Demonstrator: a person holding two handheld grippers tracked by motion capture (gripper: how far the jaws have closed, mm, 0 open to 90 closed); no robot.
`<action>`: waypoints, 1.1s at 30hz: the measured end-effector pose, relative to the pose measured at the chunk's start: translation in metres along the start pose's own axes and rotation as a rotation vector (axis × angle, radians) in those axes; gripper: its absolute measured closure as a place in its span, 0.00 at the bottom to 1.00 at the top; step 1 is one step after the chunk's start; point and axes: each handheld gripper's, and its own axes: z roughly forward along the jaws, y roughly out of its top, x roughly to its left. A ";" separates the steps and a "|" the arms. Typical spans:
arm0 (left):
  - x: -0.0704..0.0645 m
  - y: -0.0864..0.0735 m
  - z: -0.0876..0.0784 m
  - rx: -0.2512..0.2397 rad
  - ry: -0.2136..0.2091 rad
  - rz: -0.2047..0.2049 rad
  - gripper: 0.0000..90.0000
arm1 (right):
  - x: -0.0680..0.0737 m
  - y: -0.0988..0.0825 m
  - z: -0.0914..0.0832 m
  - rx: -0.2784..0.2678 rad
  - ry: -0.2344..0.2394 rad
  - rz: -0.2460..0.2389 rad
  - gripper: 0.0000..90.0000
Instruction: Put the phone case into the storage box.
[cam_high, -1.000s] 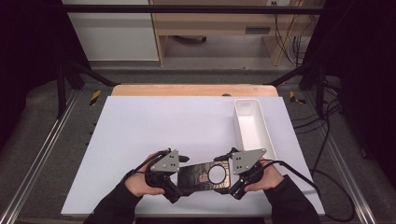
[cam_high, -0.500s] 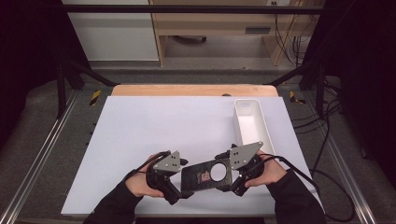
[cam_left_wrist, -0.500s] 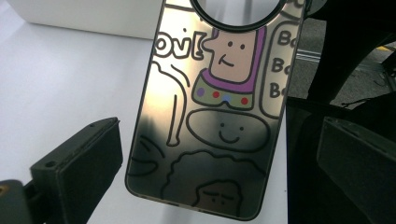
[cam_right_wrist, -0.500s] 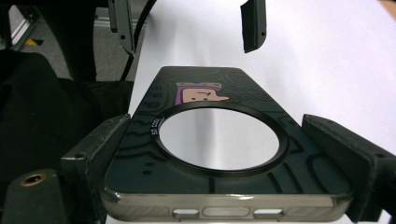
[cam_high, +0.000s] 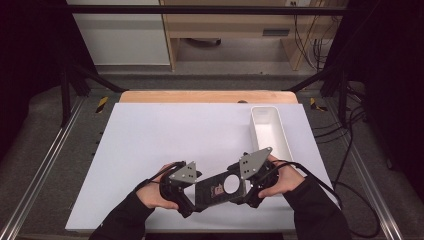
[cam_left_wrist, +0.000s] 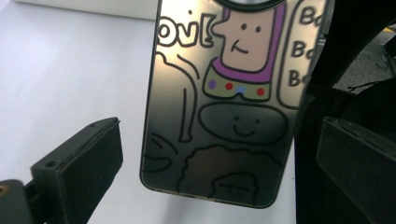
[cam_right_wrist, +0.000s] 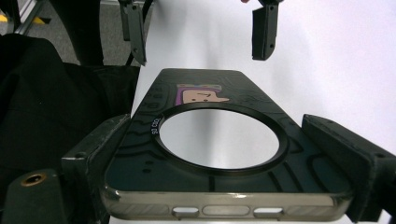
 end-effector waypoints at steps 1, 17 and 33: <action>0.000 0.000 0.001 0.007 -0.002 0.002 0.00 | 0.000 0.001 0.000 0.006 0.002 -0.004 0.13; 0.004 0.014 0.003 0.104 -0.010 0.041 0.00 | -0.006 0.017 -0.003 0.076 0.003 -0.011 0.13; 0.007 0.025 0.012 0.195 -0.017 0.061 0.00 | -0.009 0.034 -0.001 0.141 0.011 -0.028 0.13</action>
